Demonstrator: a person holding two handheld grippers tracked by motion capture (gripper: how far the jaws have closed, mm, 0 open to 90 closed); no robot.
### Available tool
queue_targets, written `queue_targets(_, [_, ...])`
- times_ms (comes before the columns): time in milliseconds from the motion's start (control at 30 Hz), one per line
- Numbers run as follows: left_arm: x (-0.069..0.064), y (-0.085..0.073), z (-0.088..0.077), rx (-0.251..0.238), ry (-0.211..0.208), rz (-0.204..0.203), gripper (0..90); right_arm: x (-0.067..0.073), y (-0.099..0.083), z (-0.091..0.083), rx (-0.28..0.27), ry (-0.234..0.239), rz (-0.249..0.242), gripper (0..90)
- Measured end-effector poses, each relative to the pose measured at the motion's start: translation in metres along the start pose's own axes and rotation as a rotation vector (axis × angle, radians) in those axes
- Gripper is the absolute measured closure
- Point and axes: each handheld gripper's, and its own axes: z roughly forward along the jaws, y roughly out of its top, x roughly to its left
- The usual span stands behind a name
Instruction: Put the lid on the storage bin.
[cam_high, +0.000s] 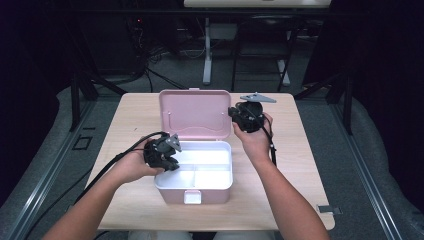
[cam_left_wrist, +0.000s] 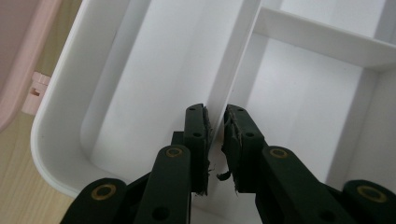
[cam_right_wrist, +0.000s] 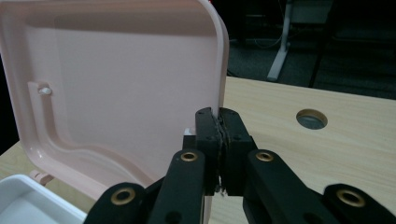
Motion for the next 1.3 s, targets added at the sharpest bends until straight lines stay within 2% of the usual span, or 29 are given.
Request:
queue_targets(233, [-0.001,-0.001,0.000,-0.008,0.005,-0.005,78.9,0.008,-0.011,-0.021,-0.069,0.015,-0.059,87.9])
queue_targets(500, [-0.001,-0.001,-0.001,-0.010,0.017,-0.009,78.0,0.011,-0.016,-0.028,-0.099,0.014,-0.081,87.8])
queue_targets(567, [0.000,-0.002,-0.006,-0.028,0.012,-0.024,77.0,0.011,-0.016,-0.028,-0.099,0.014,-0.080,87.8])
queue_targets(667, [0.003,-0.006,-0.019,-0.082,-0.014,-0.051,73.0,0.010,-0.016,-0.028,-0.095,0.019,-0.078,87.8])
queue_targets(733, [0.004,-0.008,-0.025,-0.109,-0.014,-0.065,71.1,0.010,-0.016,-0.028,-0.095,0.020,-0.077,87.7])
queue_targets(867, [0.009,-0.015,-0.039,-0.161,0.051,-0.097,69.9,0.010,-0.016,-0.027,-0.096,0.020,-0.074,87.7])
queue_targets(933, [0.012,-0.018,-0.047,-0.204,0.091,-0.120,69.7,0.010,-0.016,-0.027,-0.094,0.020,-0.074,87.7])
queue_targets(1000, [0.015,-0.020,-0.054,-0.256,0.130,-0.153,69.2,0.010,-0.016,-0.028,-0.095,0.020,-0.074,87.7])
queue_targets(1133, [0.021,-0.024,-0.064,-0.327,0.188,-0.205,71.6,0.010,-0.016,-0.028,-0.097,0.021,-0.074,87.6])
queue_targets(1300, [0.026,-0.026,-0.073,-0.422,0.285,-0.275,70.9,0.010,-0.017,-0.028,-0.098,0.024,-0.078,87.6])
